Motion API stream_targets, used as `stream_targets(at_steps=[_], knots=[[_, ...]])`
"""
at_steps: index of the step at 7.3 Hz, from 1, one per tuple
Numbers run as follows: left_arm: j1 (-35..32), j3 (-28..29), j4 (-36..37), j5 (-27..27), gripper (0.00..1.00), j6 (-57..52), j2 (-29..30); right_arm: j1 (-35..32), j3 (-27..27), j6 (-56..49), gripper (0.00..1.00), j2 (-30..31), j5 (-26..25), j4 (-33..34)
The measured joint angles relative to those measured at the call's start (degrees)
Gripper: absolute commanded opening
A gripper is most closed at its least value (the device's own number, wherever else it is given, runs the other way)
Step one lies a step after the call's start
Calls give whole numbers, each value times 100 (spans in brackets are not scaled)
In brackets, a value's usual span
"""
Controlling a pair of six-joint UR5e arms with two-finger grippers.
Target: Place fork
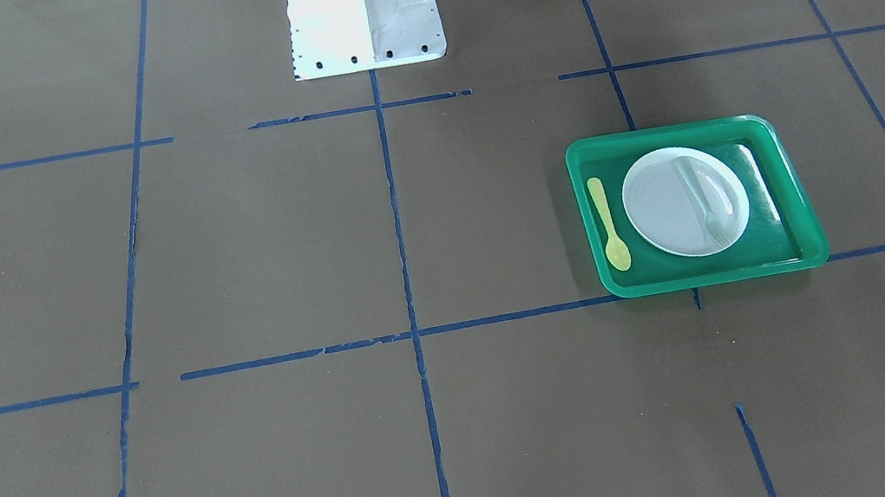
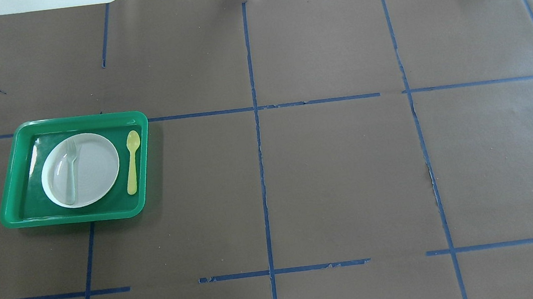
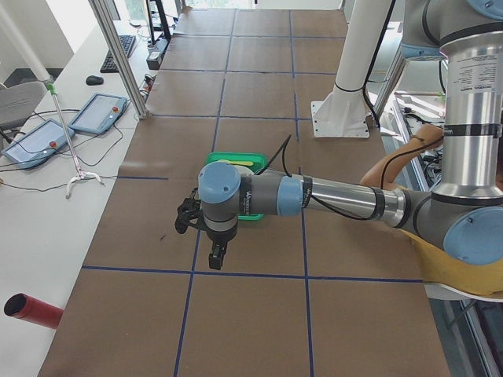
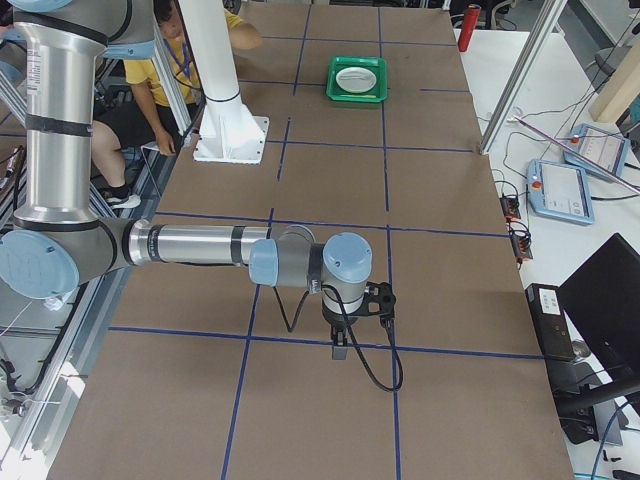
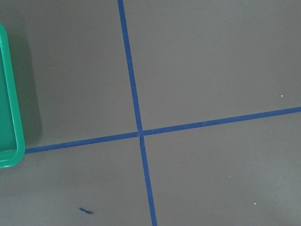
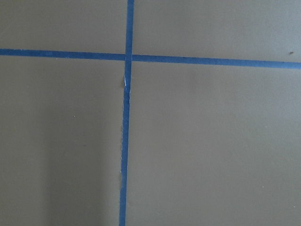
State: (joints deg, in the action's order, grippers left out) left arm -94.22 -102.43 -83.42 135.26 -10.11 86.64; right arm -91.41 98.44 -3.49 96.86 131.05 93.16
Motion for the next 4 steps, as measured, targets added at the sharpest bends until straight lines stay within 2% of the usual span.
stream_targets(at_steps=[4], knots=[[-13,29,196,9,100,32,40,0,0,1,100,0,0,0]])
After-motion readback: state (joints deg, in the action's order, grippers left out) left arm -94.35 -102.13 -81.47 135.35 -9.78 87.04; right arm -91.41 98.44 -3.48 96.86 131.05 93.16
